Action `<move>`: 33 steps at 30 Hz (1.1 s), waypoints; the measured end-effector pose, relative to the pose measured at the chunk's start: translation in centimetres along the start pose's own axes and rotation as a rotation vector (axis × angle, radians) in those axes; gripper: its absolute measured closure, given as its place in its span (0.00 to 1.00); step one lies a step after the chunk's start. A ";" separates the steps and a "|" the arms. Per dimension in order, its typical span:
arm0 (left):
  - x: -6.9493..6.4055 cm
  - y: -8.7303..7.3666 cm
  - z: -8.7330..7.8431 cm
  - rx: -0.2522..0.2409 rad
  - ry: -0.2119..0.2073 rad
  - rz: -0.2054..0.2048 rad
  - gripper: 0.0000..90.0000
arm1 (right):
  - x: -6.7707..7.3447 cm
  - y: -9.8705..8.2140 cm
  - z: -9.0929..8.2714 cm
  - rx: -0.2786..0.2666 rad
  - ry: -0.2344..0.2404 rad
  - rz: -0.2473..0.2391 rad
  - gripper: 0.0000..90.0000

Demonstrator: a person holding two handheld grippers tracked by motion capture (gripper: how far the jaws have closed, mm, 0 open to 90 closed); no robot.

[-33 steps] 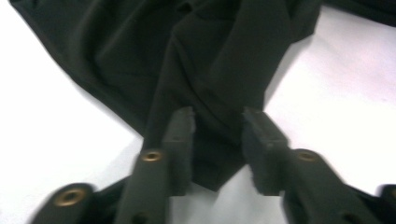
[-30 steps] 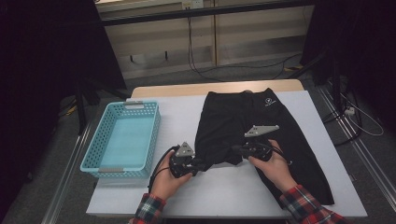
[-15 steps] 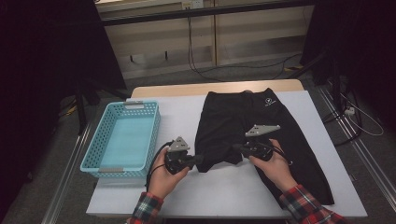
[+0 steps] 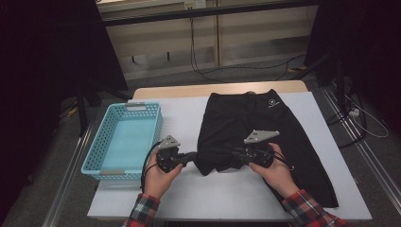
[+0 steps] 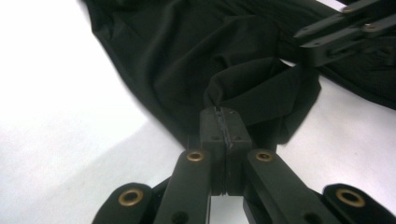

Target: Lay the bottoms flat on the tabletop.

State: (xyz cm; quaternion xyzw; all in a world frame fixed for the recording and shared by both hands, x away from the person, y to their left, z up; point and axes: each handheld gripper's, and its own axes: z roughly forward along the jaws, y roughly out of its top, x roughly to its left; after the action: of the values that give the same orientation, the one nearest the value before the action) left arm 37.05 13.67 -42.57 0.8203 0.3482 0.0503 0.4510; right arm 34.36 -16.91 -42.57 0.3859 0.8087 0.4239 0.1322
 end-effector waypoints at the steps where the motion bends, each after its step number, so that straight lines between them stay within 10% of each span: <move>1: 0.0 0.0 0.0 0.004 0.001 -0.001 1.00 | 0.1 -0.1 -0.2 -0.006 0.001 -0.006 0.88; 13: -0.1 0.3 0.4 0.013 0.009 -0.002 1.00 | 1.0 -0.9 -1.3 -0.029 0.035 -0.030 0.87; 24: 0.0 0.4 0.5 0.013 0.009 -0.009 1.00 | 2.9 -1.6 1.2 0.044 0.101 -0.105 0.84; 33: 0.1 0.3 0.3 0.006 0.012 -0.003 1.00 | 2.3 -1.7 2.5 0.070 0.032 -0.105 0.74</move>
State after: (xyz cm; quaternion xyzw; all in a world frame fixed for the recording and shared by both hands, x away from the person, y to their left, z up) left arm 37.42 13.44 -42.48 0.8209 0.3522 0.0533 0.4465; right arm 33.32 -14.40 -45.12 0.3404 0.8441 0.3941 0.1276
